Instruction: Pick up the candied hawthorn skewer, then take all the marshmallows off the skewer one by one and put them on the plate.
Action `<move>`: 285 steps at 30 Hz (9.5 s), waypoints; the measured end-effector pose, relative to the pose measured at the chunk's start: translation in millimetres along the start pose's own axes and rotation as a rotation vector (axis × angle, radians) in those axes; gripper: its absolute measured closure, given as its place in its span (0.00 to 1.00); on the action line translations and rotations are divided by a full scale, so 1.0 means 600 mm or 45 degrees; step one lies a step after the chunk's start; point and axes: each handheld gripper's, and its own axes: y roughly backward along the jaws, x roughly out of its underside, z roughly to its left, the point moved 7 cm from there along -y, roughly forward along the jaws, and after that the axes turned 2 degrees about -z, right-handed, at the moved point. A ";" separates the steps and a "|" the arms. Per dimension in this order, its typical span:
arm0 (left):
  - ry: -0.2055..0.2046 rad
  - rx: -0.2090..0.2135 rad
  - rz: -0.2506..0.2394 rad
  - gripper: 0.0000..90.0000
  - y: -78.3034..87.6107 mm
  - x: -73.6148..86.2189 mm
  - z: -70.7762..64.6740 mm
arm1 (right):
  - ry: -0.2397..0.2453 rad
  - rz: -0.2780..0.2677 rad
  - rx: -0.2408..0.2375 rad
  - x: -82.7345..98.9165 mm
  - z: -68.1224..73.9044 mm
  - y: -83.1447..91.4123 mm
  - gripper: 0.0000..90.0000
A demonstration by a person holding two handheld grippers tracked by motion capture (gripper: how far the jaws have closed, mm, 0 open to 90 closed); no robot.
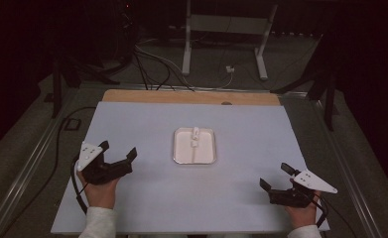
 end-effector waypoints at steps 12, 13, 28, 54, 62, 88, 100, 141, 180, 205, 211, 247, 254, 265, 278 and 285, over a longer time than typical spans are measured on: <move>-0.017 0.046 0.124 0.02 -0.086 0.007 -0.051 | -0.008 0.003 0.011 0.000 -0.002 -0.001 0.00; -0.017 0.046 0.124 0.02 -0.086 0.007 -0.051 | -0.008 0.003 0.011 0.000 -0.002 -0.001 0.00; 0.005 0.096 0.243 0.03 -0.155 0.025 -0.094 | -0.011 0.008 0.011 0.001 -0.001 -0.003 0.00; 0.006 0.225 0.453 0.05 -0.229 0.101 -0.151 | -0.014 0.011 0.013 0.002 -0.001 -0.003 0.00; 0.022 0.287 0.523 0.07 -0.244 0.117 -0.170 | -0.018 0.012 0.010 0.002 0.000 -0.003 0.00; 0.127 0.436 0.716 0.66 -0.267 0.161 -0.199 | -0.016 0.014 0.015 0.002 -0.001 -0.004 0.00; 0.172 0.420 0.758 0.81 -0.279 0.164 -0.217 | -0.017 0.013 0.016 0.002 -0.001 -0.003 0.00; 0.098 0.367 0.818 0.97 -0.309 0.162 -0.251 | -0.031 0.022 0.018 0.004 -0.005 -0.003 0.00; 0.005 0.421 0.847 1.00 -0.244 0.152 -0.217 | -0.038 0.033 0.015 0.006 -0.004 -0.005 0.00; 0.031 0.427 0.837 1.00 -0.242 0.131 -0.203 | -0.046 0.038 0.012 0.007 -0.005 -0.005 0.00; 0.034 0.462 0.760 1.00 -0.221 0.117 -0.189 | -0.043 0.047 0.007 0.008 -0.003 -0.006 0.00; 0.030 0.638 0.367 1.00 -0.089 0.080 -0.133 | -0.171 -0.003 -0.212 -0.128 0.041 -0.107 0.00; 0.021 0.677 0.328 1.00 -0.078 0.073 -0.139 | -0.166 0.003 -0.299 -0.173 0.071 -0.143 0.00; 0.024 0.708 0.299 1.00 -0.071 0.069 -0.145 | -0.219 0.043 -0.447 -0.219 0.121 -0.207 0.05; 0.032 0.753 0.253 1.00 -0.067 0.059 -0.162 | -0.412 0.143 -0.655 -0.218 0.171 -0.245 0.45; 0.022 0.785 0.240 1.00 -0.065 0.057 -0.172 | -0.511 0.181 -0.729 -0.214 0.189 -0.260 0.66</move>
